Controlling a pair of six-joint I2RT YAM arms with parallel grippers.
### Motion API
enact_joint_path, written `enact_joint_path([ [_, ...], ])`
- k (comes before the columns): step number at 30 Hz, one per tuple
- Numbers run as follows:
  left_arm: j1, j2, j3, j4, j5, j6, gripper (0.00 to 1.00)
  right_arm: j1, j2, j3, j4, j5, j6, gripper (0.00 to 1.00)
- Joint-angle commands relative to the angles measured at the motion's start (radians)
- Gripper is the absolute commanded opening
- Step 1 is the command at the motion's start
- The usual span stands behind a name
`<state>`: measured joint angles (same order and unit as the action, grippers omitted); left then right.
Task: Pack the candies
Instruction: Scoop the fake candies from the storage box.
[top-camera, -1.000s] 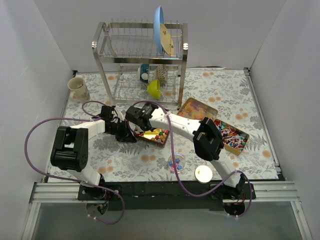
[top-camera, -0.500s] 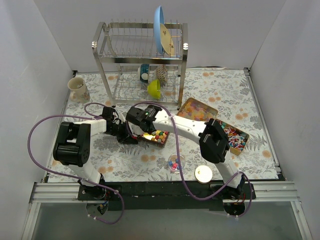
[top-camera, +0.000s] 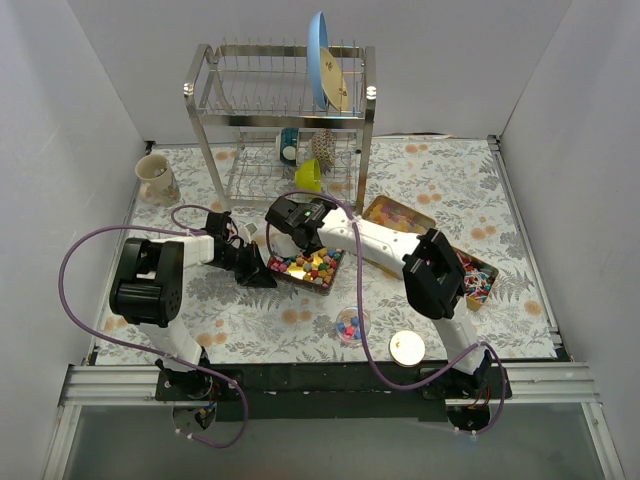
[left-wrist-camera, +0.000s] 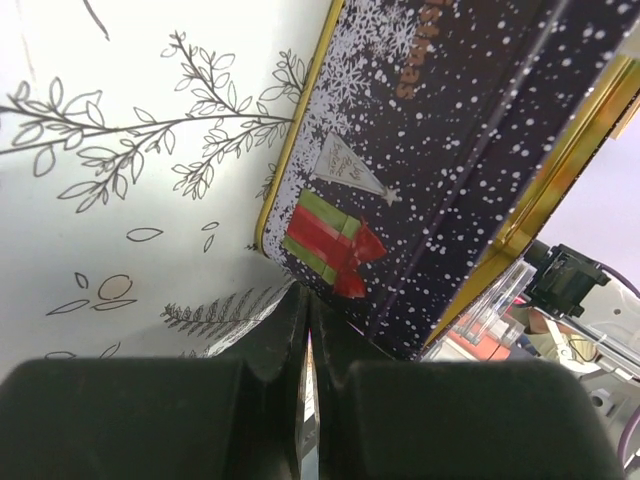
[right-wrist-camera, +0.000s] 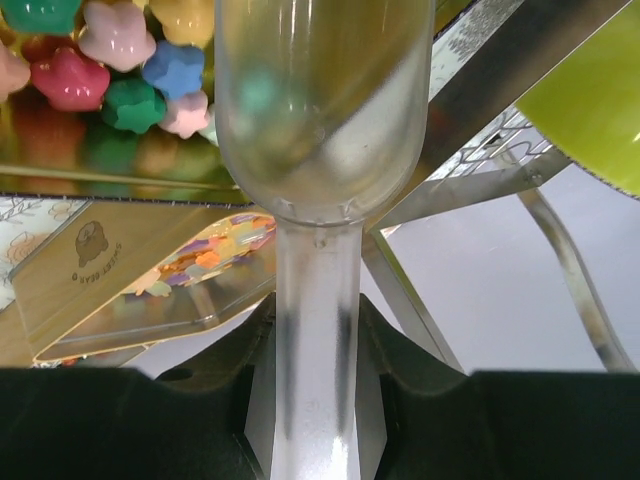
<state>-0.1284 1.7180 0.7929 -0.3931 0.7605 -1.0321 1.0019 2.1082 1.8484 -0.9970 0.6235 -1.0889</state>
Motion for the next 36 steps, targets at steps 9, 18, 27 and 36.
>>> enact_joint_path([
  [9,-0.005,-0.012,0.022,0.054,0.094,-0.003,0.0,0.072,0.026,-0.057,0.029,-0.094,-0.187,0.01],
  [18,-0.005,0.014,0.045,0.069,0.157,-0.005,0.0,0.107,0.038,-0.129,0.081,-0.09,-0.238,0.01],
  [27,-0.005,-0.005,0.023,0.077,0.197,0.0,0.0,0.028,0.012,-0.17,0.098,-0.044,-0.272,0.01],
  [36,-0.005,0.025,0.049,0.082,0.226,0.001,0.0,0.009,-0.011,-0.207,0.136,-0.025,-0.367,0.01],
])
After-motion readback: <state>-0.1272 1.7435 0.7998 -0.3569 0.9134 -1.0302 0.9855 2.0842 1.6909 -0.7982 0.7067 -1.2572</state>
